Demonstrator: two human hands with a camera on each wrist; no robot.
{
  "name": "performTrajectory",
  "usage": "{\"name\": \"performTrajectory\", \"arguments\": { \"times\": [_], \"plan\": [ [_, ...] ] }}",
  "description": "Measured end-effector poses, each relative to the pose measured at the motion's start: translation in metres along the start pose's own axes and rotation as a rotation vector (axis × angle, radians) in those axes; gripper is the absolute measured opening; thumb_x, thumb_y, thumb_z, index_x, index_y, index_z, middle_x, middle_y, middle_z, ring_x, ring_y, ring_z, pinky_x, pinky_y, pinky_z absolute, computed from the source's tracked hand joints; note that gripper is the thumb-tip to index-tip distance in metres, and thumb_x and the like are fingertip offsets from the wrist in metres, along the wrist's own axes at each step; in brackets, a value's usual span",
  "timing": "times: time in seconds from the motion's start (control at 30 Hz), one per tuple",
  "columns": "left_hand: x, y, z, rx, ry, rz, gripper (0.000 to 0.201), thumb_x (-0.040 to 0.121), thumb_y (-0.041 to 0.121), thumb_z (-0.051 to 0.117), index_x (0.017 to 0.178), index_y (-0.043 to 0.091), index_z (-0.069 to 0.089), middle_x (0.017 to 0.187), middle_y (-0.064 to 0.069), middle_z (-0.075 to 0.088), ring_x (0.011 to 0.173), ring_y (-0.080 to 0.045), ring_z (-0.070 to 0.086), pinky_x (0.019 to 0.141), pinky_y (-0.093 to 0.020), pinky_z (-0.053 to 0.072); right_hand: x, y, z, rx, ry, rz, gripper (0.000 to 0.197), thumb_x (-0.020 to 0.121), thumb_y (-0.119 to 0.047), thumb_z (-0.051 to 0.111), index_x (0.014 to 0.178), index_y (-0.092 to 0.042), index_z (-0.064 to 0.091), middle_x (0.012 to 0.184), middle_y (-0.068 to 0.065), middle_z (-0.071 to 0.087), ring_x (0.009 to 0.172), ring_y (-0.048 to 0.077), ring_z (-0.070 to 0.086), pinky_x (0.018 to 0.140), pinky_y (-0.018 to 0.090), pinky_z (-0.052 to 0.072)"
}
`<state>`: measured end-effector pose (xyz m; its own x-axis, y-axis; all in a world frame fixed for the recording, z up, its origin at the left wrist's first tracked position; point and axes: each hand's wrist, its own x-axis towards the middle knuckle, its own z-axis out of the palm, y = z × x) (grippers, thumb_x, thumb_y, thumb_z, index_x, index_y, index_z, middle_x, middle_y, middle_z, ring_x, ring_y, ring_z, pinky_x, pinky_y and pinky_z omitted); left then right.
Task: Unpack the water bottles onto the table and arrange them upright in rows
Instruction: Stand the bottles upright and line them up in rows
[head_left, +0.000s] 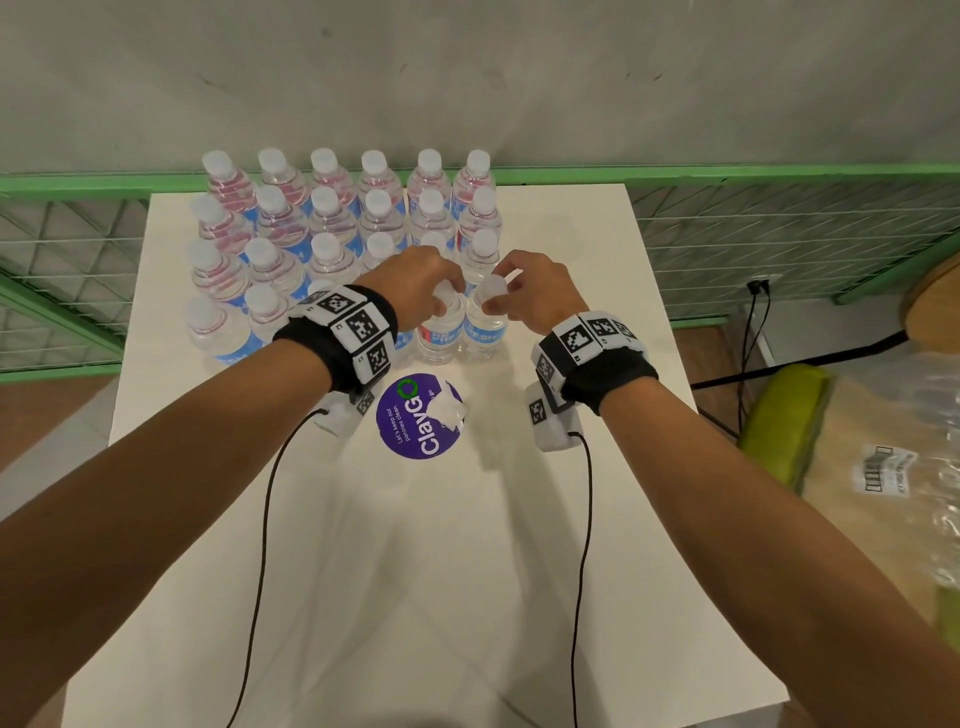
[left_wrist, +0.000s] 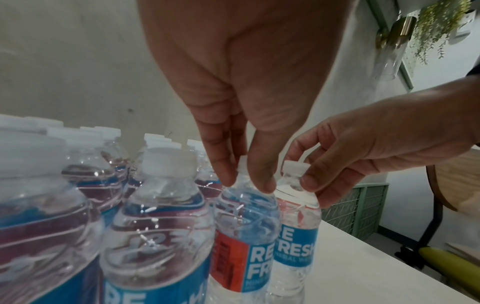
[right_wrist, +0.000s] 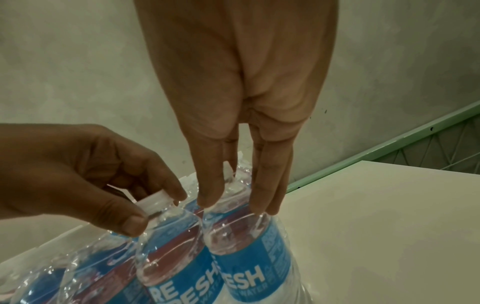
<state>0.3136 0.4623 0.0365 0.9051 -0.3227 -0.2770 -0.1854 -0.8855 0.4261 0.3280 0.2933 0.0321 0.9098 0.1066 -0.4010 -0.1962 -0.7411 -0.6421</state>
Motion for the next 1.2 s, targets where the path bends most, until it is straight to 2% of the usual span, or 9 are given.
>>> {"name": "performTrajectory", "arguments": {
  "times": [0.17, 0.43, 0.53, 0.67, 0.83, 1.0, 1.2],
  "plan": [
    [-0.0004, -0.0009, 0.0001, -0.006, 0.004, 0.009, 0.037, 0.083, 0.003, 0.062, 0.119, 0.015, 0.06, 0.116, -0.014, 0.055, 0.107, -0.031, 0.053, 0.09, -0.039, 0.042, -0.0015, 0.0013, 0.0007, 0.022, -0.002, 0.002, 0.041, 0.07, -0.018, 0.08, 0.105, -0.014, 0.058, 0.105, 0.011, 0.064, 0.089, 0.029, 0.066, 0.084, 0.043, 0.057],
    [-0.0015, -0.0045, -0.0025, -0.027, 0.0, 0.05, 0.036, 0.082, -0.006, 0.056, 0.11, 0.015, 0.065, 0.119, -0.01, 0.058, 0.11, -0.028, 0.051, 0.093, -0.041, 0.044, -0.0021, 0.0031, 0.0004, 0.04, -0.005, -0.004, 0.041, 0.069, -0.019, 0.08, 0.104, -0.013, 0.059, 0.101, 0.013, 0.066, 0.09, 0.031, 0.066, 0.085, 0.044, 0.056],
    [-0.0016, -0.0054, -0.0016, -0.04, -0.012, 0.048, 0.034, 0.082, -0.002, 0.06, 0.11, 0.017, 0.064, 0.119, -0.009, 0.057, 0.108, -0.028, 0.052, 0.093, -0.042, 0.045, -0.0022, 0.0038, -0.0001, 0.05, -0.003, -0.006, 0.041, 0.07, -0.018, 0.08, 0.104, -0.011, 0.059, 0.101, 0.015, 0.066, 0.09, 0.032, 0.067, 0.085, 0.045, 0.056],
    [-0.0017, -0.0027, 0.0011, -0.039, -0.01, 0.044, 0.027, 0.083, 0.014, 0.066, 0.109, 0.017, 0.064, 0.116, -0.008, 0.056, 0.105, -0.026, 0.052, 0.09, -0.037, 0.043, -0.0014, 0.0042, 0.0004, 0.04, 0.004, -0.013, 0.039, 0.07, -0.019, 0.08, 0.102, -0.013, 0.059, 0.099, 0.013, 0.067, 0.089, 0.03, 0.067, 0.085, 0.043, 0.056],
    [-0.0003, -0.0041, 0.0002, -0.043, 0.008, 0.046, 0.023, 0.084, 0.011, 0.064, 0.107, 0.015, 0.065, 0.117, -0.009, 0.057, 0.106, -0.026, 0.051, 0.09, -0.036, 0.04, -0.0013, 0.0049, -0.0009, 0.037, -0.007, -0.028, 0.036, 0.071, -0.019, 0.079, 0.101, -0.015, 0.059, 0.099, 0.013, 0.067, 0.087, 0.03, 0.068, 0.084, 0.041, 0.057],
    [-0.002, -0.0041, 0.0001, -0.064, 0.013, 0.052, 0.024, 0.084, 0.009, 0.064, 0.107, 0.015, 0.065, 0.118, -0.009, 0.058, 0.106, -0.026, 0.052, 0.092, -0.038, 0.042, -0.0015, 0.0061, -0.0028, 0.063, -0.029, -0.038, 0.038, 0.07, -0.016, 0.08, 0.101, -0.013, 0.059, 0.094, 0.014, 0.067, 0.076, 0.025, 0.065, 0.084, 0.043, 0.057],
    [-0.0038, -0.0018, 0.0029, -0.069, 0.018, 0.052, 0.024, 0.085, 0.009, 0.063, 0.108, 0.014, 0.065, 0.12, -0.009, 0.057, 0.107, -0.027, 0.053, 0.093, -0.037, 0.042, -0.0015, 0.0079, -0.0005, 0.077, -0.009, -0.034, 0.039, 0.072, -0.021, 0.079, 0.103, -0.012, 0.058, 0.094, 0.013, 0.066, 0.074, 0.025, 0.066, 0.081, 0.041, 0.058]
  ]
}}
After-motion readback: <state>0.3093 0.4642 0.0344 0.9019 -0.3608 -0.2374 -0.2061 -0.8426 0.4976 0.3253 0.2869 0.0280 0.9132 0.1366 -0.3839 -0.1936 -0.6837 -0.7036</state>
